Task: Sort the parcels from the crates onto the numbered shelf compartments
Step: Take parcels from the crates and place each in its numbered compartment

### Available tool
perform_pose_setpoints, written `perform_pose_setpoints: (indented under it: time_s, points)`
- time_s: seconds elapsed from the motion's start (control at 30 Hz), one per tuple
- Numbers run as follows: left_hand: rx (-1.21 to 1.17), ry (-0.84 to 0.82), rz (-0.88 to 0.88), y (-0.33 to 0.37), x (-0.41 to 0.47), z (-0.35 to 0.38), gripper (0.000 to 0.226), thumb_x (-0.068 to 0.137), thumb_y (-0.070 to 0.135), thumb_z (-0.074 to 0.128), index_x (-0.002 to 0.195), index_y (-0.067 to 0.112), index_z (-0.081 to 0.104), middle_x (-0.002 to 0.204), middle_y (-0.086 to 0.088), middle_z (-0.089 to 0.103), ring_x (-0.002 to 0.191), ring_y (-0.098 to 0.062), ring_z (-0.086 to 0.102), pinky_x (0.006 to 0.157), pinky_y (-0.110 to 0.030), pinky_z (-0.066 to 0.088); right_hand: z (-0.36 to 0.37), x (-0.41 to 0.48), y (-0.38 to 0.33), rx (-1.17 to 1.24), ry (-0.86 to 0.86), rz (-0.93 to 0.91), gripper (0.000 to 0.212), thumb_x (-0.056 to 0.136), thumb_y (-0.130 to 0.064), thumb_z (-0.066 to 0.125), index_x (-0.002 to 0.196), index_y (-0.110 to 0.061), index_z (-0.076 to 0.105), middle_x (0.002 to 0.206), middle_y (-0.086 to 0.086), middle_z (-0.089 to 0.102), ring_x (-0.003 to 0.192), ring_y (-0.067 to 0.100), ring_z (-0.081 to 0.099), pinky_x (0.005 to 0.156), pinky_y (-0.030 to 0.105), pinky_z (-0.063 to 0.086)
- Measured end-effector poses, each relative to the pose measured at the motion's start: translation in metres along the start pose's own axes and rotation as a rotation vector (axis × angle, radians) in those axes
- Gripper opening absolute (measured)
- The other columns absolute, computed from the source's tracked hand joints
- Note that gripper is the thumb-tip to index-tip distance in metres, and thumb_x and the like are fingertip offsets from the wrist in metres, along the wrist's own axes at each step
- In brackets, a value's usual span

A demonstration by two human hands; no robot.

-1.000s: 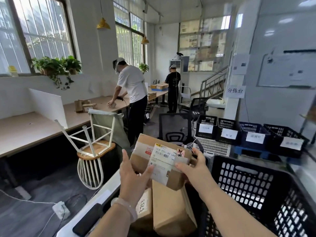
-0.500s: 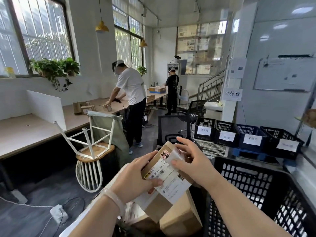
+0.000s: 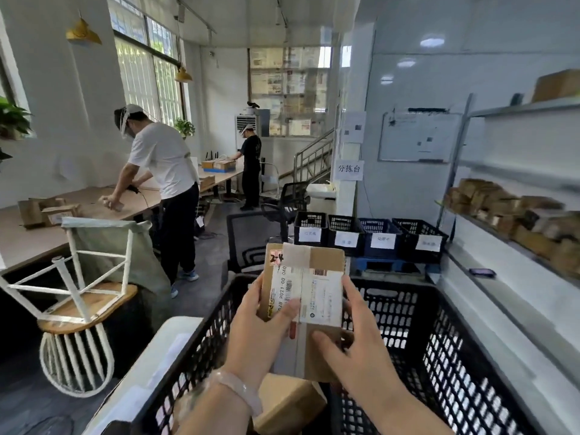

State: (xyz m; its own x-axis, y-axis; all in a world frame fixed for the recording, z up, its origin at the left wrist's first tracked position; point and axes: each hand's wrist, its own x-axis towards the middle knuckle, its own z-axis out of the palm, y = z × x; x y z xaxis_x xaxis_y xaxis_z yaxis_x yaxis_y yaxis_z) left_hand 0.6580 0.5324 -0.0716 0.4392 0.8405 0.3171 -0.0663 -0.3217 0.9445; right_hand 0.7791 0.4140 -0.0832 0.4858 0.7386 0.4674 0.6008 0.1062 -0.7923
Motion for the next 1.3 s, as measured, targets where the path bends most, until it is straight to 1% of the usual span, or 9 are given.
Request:
perform_pose_setpoints:
  time_s: [0.17, 0.27, 0.4, 0.57, 0.8, 0.9, 0.97, 1.13, 1.3]
  points:
    - [-0.023, -0.25, 0.158, 0.02, -0.015, 0.074, 0.083, 0.085, 0.027, 0.076, 0.139, 0.062, 0.024, 0.128, 0.028, 0.058, 0.118, 0.009, 0.055, 0.094, -0.024, 0.052, -0.078, -0.016, 0.006, -0.029, 0.252, 0.022, 0.082, 0.086, -0.024, 0.071, 0.138, -0.058, 0.018, 0.136, -0.035, 0.034, 0.119, -0.025, 0.031, 0.086, 0.004, 0.042]
    - [0.079, -0.405, 0.266, 0.035, -0.031, 0.125, 0.096, 0.087, 0.026, 0.074, 0.144, 0.066, 0.009, 0.147, 0.03, 0.035, 0.135, 0.013, 0.031, 0.112, -0.021, 0.033, -0.134, -0.034, 0.014, -0.099, 0.358, 0.016, 0.079, 0.087, -0.025, 0.07, 0.138, -0.06, 0.021, 0.139, -0.029, 0.037, 0.122, -0.02, 0.034, 0.085, 0.003, 0.042]
    - [0.023, -0.557, 0.328, 0.067, -0.067, 0.207, 0.088, 0.085, 0.021, 0.075, 0.132, 0.069, 0.019, 0.137, 0.035, 0.021, 0.117, 0.034, 0.02, 0.082, 0.009, 0.03, -0.219, -0.069, 0.024, -0.181, 0.449, 0.056, 0.081, 0.086, -0.028, 0.069, 0.133, -0.07, 0.018, 0.133, -0.042, 0.032, 0.126, -0.001, 0.044, 0.097, 0.032, 0.051]
    - [-0.203, -0.656, 0.347, 0.103, -0.126, 0.325, 0.09, 0.079, 0.017, 0.082, 0.122, 0.079, 0.033, 0.142, 0.025, 0.028, 0.128, 0.006, 0.038, 0.091, -0.009, 0.047, -0.339, -0.132, 0.025, -0.35, 0.554, 0.131, 0.088, 0.084, -0.028, 0.072, 0.138, -0.065, 0.013, 0.139, -0.025, 0.035, 0.132, 0.004, 0.038, 0.101, 0.042, 0.048]
    - [-0.351, -0.807, 0.5, 0.174, -0.231, 0.476, 0.09, 0.076, 0.021, 0.084, 0.131, 0.069, 0.033, 0.144, 0.019, 0.028, 0.124, 0.025, 0.027, 0.089, 0.001, 0.038, -0.492, -0.249, -0.002, -0.685, 0.723, 0.191, 0.097, 0.081, -0.024, 0.076, 0.14, -0.062, 0.009, 0.139, -0.027, 0.033, 0.13, -0.001, 0.038, 0.099, 0.017, 0.044]
    - [-0.426, -0.89, 0.576, 0.204, -0.276, 0.53, 0.09, 0.077, 0.015, 0.083, 0.133, 0.061, 0.03, 0.141, 0.015, 0.029, 0.117, 0.033, 0.022, 0.085, 0.008, 0.032, -0.544, -0.303, -0.019, -0.901, 0.815, 0.24, 0.091, 0.082, -0.033, 0.073, 0.138, -0.063, 0.008, 0.144, -0.03, 0.029, 0.133, -0.001, 0.034, 0.106, 0.028, 0.042]
    - [-0.486, -0.944, 0.614, 0.222, -0.305, 0.561, 0.094, 0.077, 0.017, 0.083, 0.133, 0.068, 0.027, 0.142, 0.016, 0.029, 0.122, 0.025, 0.028, 0.088, 0.002, 0.039, -0.571, -0.338, -0.032, -1.073, 0.859, 0.326, 0.085, 0.084, -0.041, 0.068, 0.138, -0.062, 0.005, 0.151, -0.027, 0.022, 0.137, 0.002, 0.028, 0.111, 0.037, 0.038]
    - [-0.624, -1.097, 0.65, 0.255, -0.375, 0.618, 0.097, 0.078, 0.019, 0.082, 0.129, 0.078, 0.024, 0.138, 0.037, 0.023, 0.127, 0.013, 0.034, 0.097, -0.013, 0.047, -0.612, -0.413, -0.068, -1.331, 0.883, 0.539, 0.079, 0.089, -0.051, 0.056, 0.131, -0.065, -0.009, 0.14, -0.044, -0.013, 0.137, -0.007, 0.009, 0.106, 0.015, 0.012]
    - [-0.684, -1.26, 0.679, 0.281, -0.441, 0.664, 0.095, 0.078, 0.027, 0.081, 0.132, 0.076, 0.02, 0.131, 0.04, 0.023, 0.131, -0.002, 0.038, 0.099, -0.019, 0.049, -0.629, -0.463, -0.089, -1.462, 0.935, 0.743, 0.08, 0.088, -0.059, 0.052, 0.13, -0.065, -0.017, 0.137, -0.041, -0.025, 0.142, -0.001, 0.002, 0.11, 0.02, 0.009]
